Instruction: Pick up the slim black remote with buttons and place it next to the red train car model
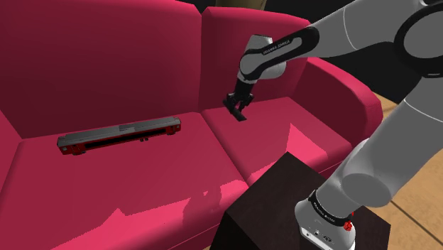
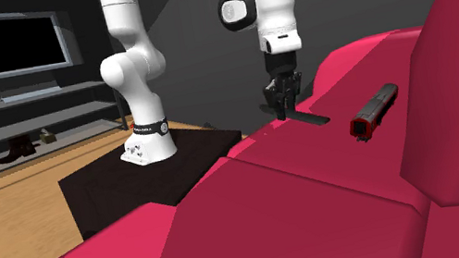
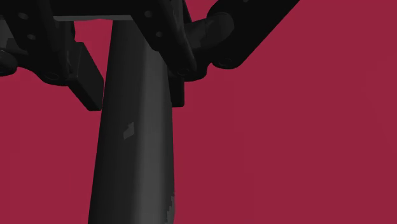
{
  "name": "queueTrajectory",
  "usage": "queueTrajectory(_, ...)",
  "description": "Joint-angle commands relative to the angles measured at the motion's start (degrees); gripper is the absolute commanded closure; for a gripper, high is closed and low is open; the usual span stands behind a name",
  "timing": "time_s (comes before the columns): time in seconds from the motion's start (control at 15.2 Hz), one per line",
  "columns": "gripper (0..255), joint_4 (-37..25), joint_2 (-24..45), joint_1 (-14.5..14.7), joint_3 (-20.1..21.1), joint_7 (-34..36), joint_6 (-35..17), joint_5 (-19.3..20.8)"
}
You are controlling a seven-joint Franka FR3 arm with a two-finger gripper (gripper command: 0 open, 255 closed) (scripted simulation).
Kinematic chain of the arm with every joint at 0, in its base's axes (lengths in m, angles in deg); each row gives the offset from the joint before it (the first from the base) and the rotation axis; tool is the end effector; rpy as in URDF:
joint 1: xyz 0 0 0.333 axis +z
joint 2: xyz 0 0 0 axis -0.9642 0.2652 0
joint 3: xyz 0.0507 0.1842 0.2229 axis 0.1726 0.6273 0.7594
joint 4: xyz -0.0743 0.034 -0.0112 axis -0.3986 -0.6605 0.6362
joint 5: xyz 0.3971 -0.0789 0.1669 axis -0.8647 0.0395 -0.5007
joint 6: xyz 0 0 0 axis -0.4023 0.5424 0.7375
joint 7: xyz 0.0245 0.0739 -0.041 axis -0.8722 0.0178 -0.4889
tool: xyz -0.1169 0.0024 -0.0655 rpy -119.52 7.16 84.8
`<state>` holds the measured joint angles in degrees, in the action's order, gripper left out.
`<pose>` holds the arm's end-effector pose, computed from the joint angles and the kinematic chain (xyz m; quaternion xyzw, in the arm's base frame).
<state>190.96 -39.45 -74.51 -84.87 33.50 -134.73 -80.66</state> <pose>0.5483 -0.0616 0.2633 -0.9831 0.1788 -0.0065 0.0399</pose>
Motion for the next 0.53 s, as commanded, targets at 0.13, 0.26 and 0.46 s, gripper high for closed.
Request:
queueTrajectory(0.13,255,-0.96,0.84,2.89,2.75,5.82,-0.34,0.12)
queueTrajectory(0.26,255,-1.57,1.36,4.39,4.12,8.77,-0.47,0.25)
queueTrajectory(0.46,255,-3.00,2.52,6.61,6.10,13.17,-0.54,0.53)
